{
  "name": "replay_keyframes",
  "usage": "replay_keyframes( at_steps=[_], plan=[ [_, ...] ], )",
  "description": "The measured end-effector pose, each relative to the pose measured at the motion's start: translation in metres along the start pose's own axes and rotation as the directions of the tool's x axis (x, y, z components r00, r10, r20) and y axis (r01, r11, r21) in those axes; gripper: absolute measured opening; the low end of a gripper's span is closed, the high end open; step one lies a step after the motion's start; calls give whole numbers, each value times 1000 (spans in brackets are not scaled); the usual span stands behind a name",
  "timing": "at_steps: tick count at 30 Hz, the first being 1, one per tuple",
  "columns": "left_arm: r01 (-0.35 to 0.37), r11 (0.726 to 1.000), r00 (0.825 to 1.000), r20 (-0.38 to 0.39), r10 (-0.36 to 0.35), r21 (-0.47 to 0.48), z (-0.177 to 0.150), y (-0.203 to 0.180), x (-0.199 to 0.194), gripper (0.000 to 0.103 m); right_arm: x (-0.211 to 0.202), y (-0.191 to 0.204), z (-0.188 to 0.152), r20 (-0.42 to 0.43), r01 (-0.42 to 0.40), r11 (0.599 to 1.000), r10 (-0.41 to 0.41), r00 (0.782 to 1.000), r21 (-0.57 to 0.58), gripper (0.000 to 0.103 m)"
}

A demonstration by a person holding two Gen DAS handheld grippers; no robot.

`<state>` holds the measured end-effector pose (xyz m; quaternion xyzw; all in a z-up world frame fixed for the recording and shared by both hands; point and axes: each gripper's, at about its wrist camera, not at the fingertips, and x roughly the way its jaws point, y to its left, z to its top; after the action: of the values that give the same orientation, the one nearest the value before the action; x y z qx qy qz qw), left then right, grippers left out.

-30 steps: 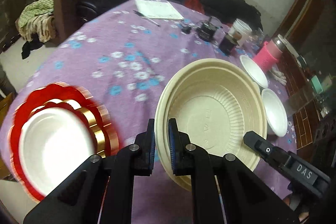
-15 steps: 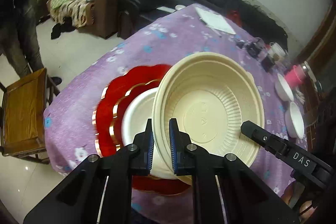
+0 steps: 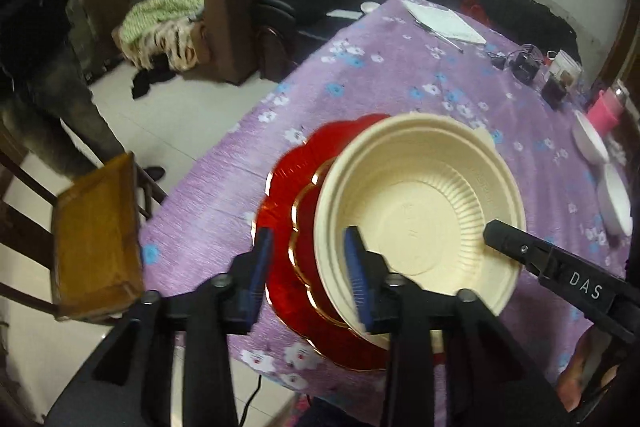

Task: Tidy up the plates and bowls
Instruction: 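Carry the beige bowl onto the white bowl on the red plates, then open the right tool and release the beige bowl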

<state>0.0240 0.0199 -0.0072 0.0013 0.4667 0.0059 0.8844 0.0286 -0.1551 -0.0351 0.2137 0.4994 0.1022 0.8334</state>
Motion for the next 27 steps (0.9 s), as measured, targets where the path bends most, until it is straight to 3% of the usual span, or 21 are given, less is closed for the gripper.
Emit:
replay_keyframes(
  at_steps=[3,7,10,14,17,21,27],
  plan=[
    [-21,1000,999,46,22,-14,2,8,-11,37,-1,-1,0,1,3,1000,-3,1000,-3,17],
    [-42,998,994,96,46,-48,7,21,-26,37,-9,-5,2,3,-47,999,47,999,-2,40],
    [-8,996,993,118,18,-90,10,29,-36,37,-22,-8,5,47,-69,998,68,997,2,41],
    [67,992,988,144,-51,-106,13,16,-44,53,-41,-26,11,112,-82,996,77,991,40,46],
    [110,993,983,150,-103,-39,14,-18,-49,53,-52,-51,14,143,-87,991,73,987,100,48],
    [178,979,977,98,-188,97,15,-86,-48,53,-70,-90,15,190,-96,980,62,980,173,48],
    [319,917,948,-69,-312,240,13,-193,-31,54,-115,-163,10,297,-69,960,-15,955,271,48]
  ],
)
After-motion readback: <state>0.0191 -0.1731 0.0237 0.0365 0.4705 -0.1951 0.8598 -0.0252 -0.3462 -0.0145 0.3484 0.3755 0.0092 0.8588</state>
